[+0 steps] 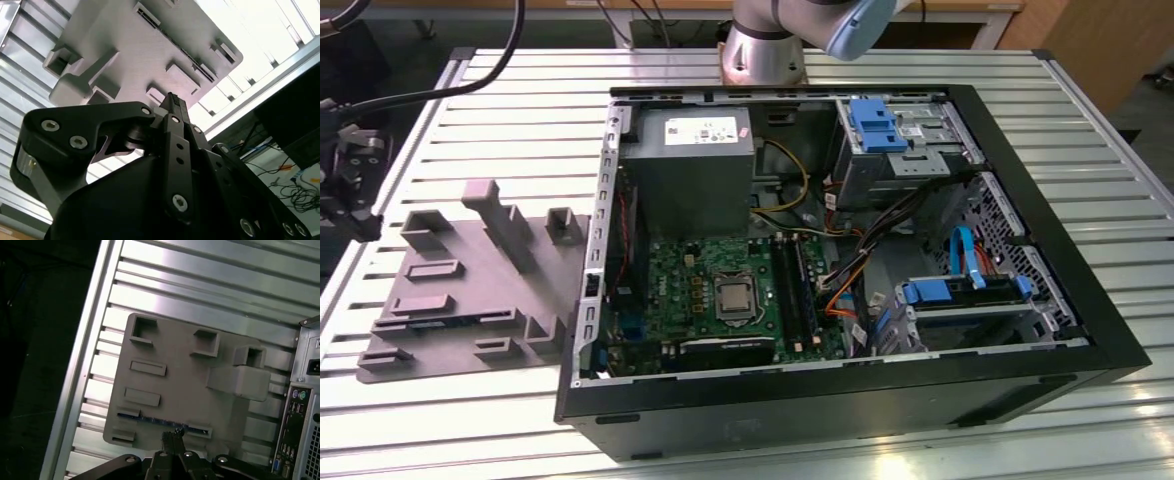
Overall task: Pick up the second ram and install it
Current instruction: 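Pick up the second ram and move it above second insertion slot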
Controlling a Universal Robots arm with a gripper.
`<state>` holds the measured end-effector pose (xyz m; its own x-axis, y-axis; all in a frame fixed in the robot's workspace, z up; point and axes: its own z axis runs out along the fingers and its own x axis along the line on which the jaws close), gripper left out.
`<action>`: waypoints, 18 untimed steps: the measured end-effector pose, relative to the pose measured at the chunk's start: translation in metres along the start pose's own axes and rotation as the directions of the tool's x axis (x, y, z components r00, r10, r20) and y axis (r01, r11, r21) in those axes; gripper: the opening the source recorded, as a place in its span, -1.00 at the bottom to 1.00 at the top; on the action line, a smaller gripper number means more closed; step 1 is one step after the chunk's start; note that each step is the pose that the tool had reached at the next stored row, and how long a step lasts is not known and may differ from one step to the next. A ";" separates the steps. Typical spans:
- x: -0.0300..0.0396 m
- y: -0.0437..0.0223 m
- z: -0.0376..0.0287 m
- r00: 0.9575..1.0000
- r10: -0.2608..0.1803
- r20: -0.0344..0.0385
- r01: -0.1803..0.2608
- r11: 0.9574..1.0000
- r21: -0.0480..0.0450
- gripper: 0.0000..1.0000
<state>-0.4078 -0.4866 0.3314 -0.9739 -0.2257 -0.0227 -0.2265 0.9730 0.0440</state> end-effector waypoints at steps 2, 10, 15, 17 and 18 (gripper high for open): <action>0.0000 0.0000 0.0000 1.000 -0.027 -0.001 0.027 1.000 -0.001 -0.79; 0.0000 0.0000 0.0001 0.992 -0.128 -0.006 0.128 0.992 -0.003 -0.79; 0.0000 0.0000 0.0002 0.981 -0.195 -0.008 0.195 0.981 -0.005 -0.79; 0.0000 0.0000 0.0002 0.975 -0.221 -0.009 0.221 0.975 -0.006 -0.79; 0.0000 0.0000 0.0002 0.972 -0.234 -0.010 0.234 0.972 -0.006 -0.79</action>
<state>-0.4078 -0.4866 0.3312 -0.8938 -0.4479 -0.0226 -0.4485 0.8927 0.0439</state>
